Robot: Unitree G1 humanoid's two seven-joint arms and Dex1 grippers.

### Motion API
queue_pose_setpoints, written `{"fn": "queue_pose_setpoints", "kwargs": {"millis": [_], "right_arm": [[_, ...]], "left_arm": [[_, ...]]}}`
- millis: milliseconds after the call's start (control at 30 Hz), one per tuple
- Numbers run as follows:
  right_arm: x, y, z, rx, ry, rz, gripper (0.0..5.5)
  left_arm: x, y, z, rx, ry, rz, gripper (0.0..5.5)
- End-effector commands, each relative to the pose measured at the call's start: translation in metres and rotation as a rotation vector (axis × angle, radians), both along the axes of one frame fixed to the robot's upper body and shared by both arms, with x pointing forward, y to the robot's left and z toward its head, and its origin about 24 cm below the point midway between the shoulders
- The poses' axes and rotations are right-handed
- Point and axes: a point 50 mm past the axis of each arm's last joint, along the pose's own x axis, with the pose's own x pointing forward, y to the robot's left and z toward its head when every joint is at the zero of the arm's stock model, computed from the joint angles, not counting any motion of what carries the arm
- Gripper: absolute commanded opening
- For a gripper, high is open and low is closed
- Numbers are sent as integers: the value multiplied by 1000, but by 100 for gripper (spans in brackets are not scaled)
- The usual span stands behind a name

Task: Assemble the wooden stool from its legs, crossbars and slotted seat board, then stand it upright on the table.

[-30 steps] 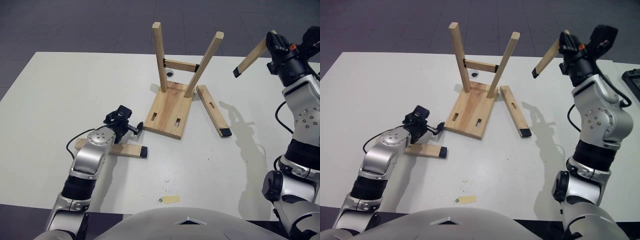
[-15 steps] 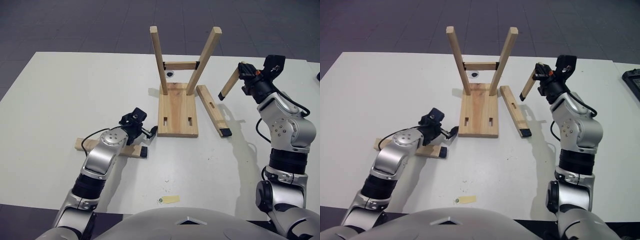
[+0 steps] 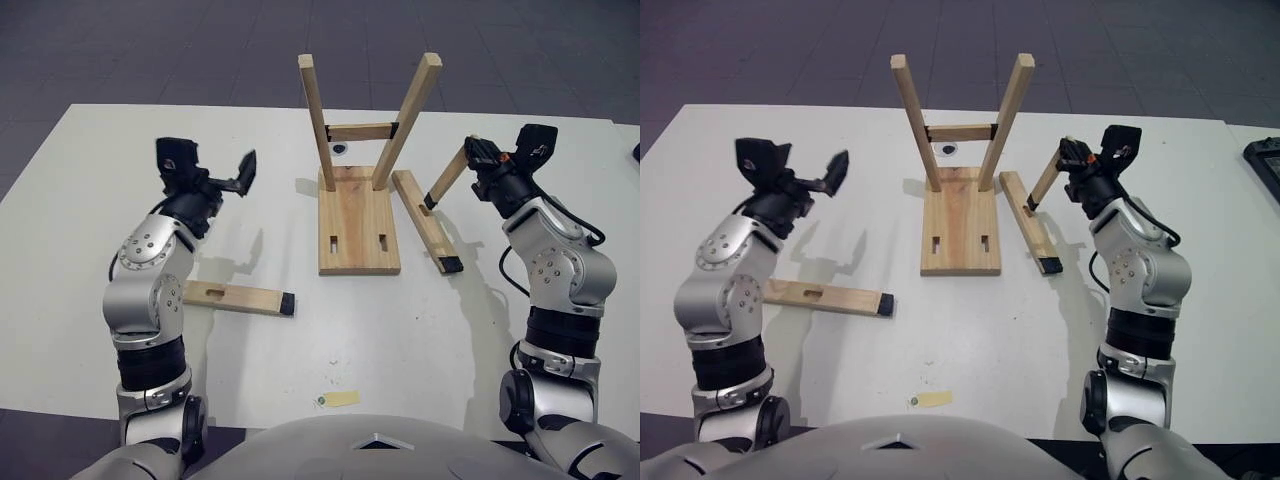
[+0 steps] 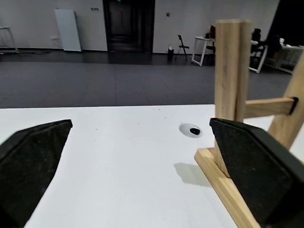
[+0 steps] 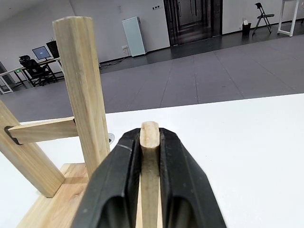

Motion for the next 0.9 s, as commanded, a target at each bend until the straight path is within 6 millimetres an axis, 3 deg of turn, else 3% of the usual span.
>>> {"fn": "queue_pose_setpoints", "kwargs": {"millis": [33, 900], "right_arm": [[-2, -5, -11, 26, 24, -31, 41], [3, -12, -26, 42, 0, -107, 41]], "left_arm": [[5, -7, 15, -72, -94, 24, 540], [9, -27, 20, -68, -129, -42, 540]]}}
